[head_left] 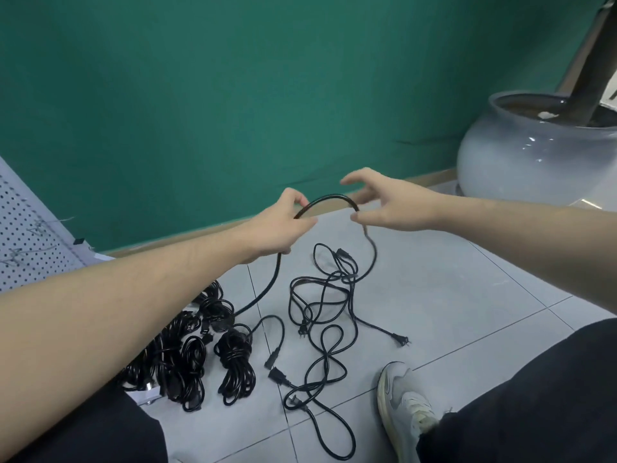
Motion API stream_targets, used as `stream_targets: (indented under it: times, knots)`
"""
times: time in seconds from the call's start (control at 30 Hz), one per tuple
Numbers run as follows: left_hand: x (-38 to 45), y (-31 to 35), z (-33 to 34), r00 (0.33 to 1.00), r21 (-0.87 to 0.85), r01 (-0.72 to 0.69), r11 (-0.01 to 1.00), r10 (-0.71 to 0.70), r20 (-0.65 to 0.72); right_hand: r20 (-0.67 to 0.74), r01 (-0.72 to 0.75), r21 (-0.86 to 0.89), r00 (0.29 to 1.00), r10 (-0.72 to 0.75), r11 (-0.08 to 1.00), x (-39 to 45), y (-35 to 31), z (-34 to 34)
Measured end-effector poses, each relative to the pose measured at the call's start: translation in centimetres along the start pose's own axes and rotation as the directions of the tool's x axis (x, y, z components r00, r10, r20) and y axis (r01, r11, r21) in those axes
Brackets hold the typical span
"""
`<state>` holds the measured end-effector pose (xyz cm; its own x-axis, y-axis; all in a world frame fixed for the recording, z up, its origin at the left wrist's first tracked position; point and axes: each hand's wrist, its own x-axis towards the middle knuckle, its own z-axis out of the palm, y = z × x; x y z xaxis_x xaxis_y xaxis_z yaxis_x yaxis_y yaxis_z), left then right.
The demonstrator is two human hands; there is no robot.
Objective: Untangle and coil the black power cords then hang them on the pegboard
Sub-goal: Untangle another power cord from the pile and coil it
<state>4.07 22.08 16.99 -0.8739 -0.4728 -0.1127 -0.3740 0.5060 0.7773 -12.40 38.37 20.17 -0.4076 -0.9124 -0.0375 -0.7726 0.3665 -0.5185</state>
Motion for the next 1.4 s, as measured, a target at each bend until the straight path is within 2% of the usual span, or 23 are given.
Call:
stream_targets:
  times: [0.07,0.13,0.27,0.33,0.4,0.47,0.53,0.57,0.63,0.7,0.77,0.8,0.87,0.93,1.03,1.1,1.17,1.2,1.3,1.33,1.4]
  knots:
    - [0.1,1.4,0.3,0.999,-0.055,-0.024,0.998,0.026,0.035,0.011,0.059,0.038,0.998,-0.060,0.998,0.3,-1.3,0.5]
    - [0.1,1.9,0.2,0.996,-0.045,-0.060,0.997,0.063,0.069,0.028,0.024,0.137,0.999,-0.028,0.990,0.5,-2.3,0.5]
    - [-0.4,1.5,-0.3,0.985,-0.055,-0.081,0.995,0.088,0.150,0.029,0.063,-0.006,0.998,-0.062,0.998,0.4,-3.1,0.0]
    - [-0.6,0.7,-0.4,0.969,-0.036,-0.101,0.994,0.107,0.221,0.014,0.090,0.136,0.996,-0.093,0.987,0.2,-3.3,0.3]
    - [-0.9,-1.0,-0.6,0.946,0.089,-0.105,0.990,0.072,0.316,-0.078,0.112,0.337,0.993,-0.091,0.935,0.4,-3.3,0.2]
    - [-1.0,-3.3,-0.9,0.920,0.259,-0.101,0.961,-0.009,0.392,-0.187,0.131,0.540,0.982,-0.033,0.831,0.8,-2.9,-0.5]
    - [-1.3,-5.6,-1.2,0.901,0.385,-0.052,0.921,-0.123,0.416,-0.250,0.119,0.637,0.967,0.058,0.762,1.2,-2.1,-1.5]
    - [-1.4,-6.6,-1.3,0.897,0.427,-0.021,0.904,-0.172,0.407,-0.276,0.096,0.612,0.956,0.098,0.785,1.3,-1.6,-1.8]
    - [-1.4,-7.9,-1.6,0.915,0.449,0.024,0.893,-0.201,0.351,-0.315,0.002,0.437,0.937,0.150,0.900,1.6,-0.4,-1.9]
    - [-1.1,-8.0,-2.0,0.958,0.447,0.026,0.894,-0.150,0.244,-0.288,-0.140,0.192,0.938,0.192,0.971,1.7,0.6,-1.5]
    - [-0.6,-7.0,-2.5,0.990,0.436,0.005,0.900,-0.066,0.124,-0.201,-0.238,-0.088,0.955,0.217,0.967,1.8,1.5,-0.9]
    - [-0.5,-6.1,-2.6,0.996,0.407,-0.007,0.913,-0.030,0.084,-0.168,-0.243,-0.198,0.963,0.212,0.949,1.8,1.6,-0.6]
    - [-0.6,-4.1,-2.7,0.997,0.306,-0.066,0.950,0.049,0.061,-0.174,-0.145,-0.332,0.981,0.090,0.932,1.9,0.9,0.0]
    - [-0.9,-2.0,-2.6,0.990,0.215,-0.139,0.967,0.127,0.066,-0.141,-0.003,-0.360,0.989,-0.051,0.933,2.2,-0.4,0.8]
    - [-1.3,0.7,-2.2,0.970,0.098,-0.244,0.965,0.241,0.042,0.021,0.114,-0.231,0.994,-0.112,0.966,2.2,-3.2,2.3]
    - [-1.3,1.4,-2.0,0.948,0.033,-0.318,0.948,0.318,-0.024,0.091,0.107,0.014,0.990,-0.108,0.994,2.2,-4.7,3.0]
    - [-1.4,1.3,-2.0,0.917,-0.007,-0.388,0.922,0.385,-0.104,0.066,0.092,0.234,0.992,-0.111,0.968,2.5,-5.5,3.1]
    - [-1.3,0.9,-2.1,0.900,-0.023,-0.415,0.909,0.407,-0.157,0.029,0.092,0.270,0.994,-0.104,0.958,2.7,-5.6,2.9]
    - [-1.2,-0.1,-2.4,0.881,-0.201,-0.430,0.880,0.361,-0.305,-0.028,0.101,0.420,0.995,-0.098,0.902,3.1,-5.5,2.3]
    - [-1.2,-0.5,-2.5,0.900,-0.269,-0.397,0.878,0.315,-0.301,-0.049,0.116,0.491,0.993,-0.105,0.863,3.1,-5.4,2.2]
    - [-1.1,-1.9,-2.5,0.963,-0.303,-0.258,0.917,0.221,-0.152,-0.102,0.138,0.612,0.990,-0.095,0.779,3.1,-5.4,1.9]
